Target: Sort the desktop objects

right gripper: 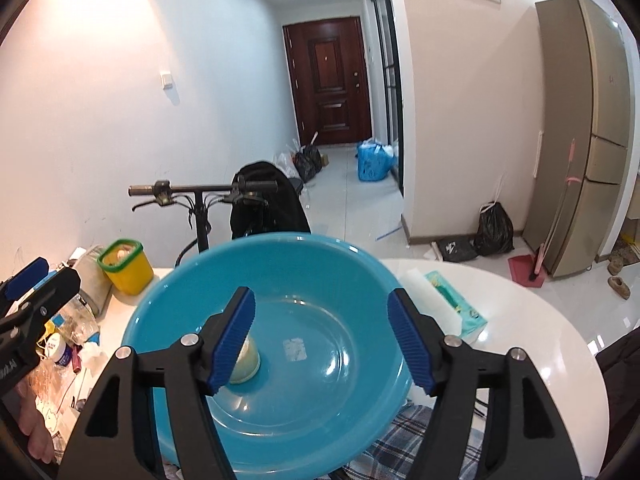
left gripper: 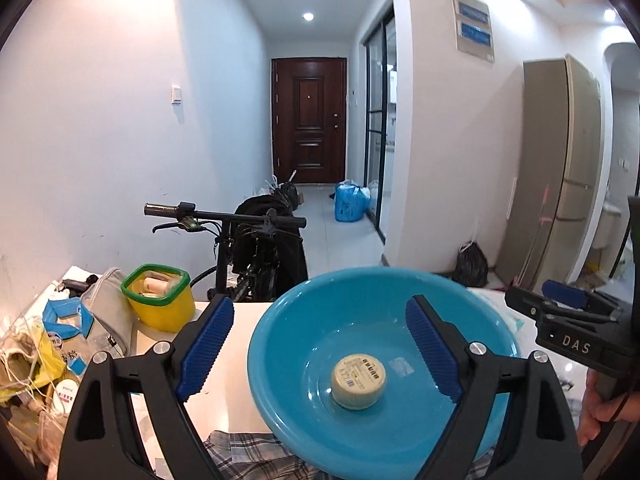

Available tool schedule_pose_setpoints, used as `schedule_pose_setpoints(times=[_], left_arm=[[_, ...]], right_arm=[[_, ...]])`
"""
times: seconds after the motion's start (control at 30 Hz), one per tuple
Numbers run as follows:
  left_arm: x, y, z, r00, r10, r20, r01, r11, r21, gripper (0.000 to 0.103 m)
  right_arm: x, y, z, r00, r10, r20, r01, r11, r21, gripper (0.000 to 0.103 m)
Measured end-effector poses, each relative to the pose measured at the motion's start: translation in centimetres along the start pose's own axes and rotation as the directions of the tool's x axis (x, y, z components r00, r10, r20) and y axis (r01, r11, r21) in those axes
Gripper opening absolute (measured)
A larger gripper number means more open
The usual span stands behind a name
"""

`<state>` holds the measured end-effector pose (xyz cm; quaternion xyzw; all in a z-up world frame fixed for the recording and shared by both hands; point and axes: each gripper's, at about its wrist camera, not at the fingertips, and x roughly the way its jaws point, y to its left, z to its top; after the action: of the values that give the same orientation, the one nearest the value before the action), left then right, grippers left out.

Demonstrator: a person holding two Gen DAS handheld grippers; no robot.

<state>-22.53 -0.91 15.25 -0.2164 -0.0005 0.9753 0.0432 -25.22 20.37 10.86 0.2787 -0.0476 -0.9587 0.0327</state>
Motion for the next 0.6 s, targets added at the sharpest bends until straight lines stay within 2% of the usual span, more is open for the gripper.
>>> schedule_pose_setpoints(times=[0.1, 0.17, 0.23, 0.3, 0.33, 0.43, 0.5, 0.6], left_arm=[[-1.2, 0.6, 0.5, 1.000, 0.001, 0.026, 0.000, 1.000, -0.023, 0.090], [-2.0, 0.7, 0.7, 0.998, 0.023, 0.053, -0.022, 1.000, -0.019, 0.090], [-2.6, 0.5, 0.9, 0.995, 0.061, 0.079, -0.062, 0.998, 0.001, 0.090], [-3.0, 0.6, 1.0, 0.993, 0.074, 0.088, -0.075, 0.997, 0.000, 0.095], [-3.4, 0.7, 1.1, 0.994, 0.069, 0.090, -0.068, 0.998, -0.007, 0.103], [-4.8, 1.0, 1.3, 0.989, 0.066, 0.132, -0.062, 0.997, -0.036, 0.103], [-6.1, 0.9, 1.5, 0.984, 0.056, 0.167, -0.050, 0.998, -0.039, 0.103], [-7.8, 0.9, 1.8, 0.978, 0.041, 0.204, -0.032, 0.998, -0.046, 0.103]], right_arm=[[-1.1, 0.3, 0.4, 0.999, -0.010, 0.037, 0.010, 1.000, -0.009, 0.077], [-2.0, 0.5, 0.5, 0.998, -0.022, 0.061, 0.023, 1.000, -0.021, 0.087], [-2.9, 0.5, 0.8, 0.995, -0.039, 0.096, 0.042, 0.999, -0.025, 0.092], [-3.8, 0.6, 0.9, 0.991, -0.050, 0.124, 0.053, 0.998, -0.025, 0.093], [-4.2, 0.7, 1.0, 0.989, -0.051, 0.137, 0.054, 0.998, -0.023, 0.093], [-5.6, 0.9, 1.3, 0.984, -0.043, 0.175, 0.047, 0.999, -0.020, 0.094], [-6.3, 1.1, 1.4, 0.977, -0.046, 0.209, 0.053, 0.998, -0.026, 0.102], [-6.9, 1.4, 1.5, 0.970, -0.093, 0.224, 0.104, 0.994, -0.037, 0.103]])
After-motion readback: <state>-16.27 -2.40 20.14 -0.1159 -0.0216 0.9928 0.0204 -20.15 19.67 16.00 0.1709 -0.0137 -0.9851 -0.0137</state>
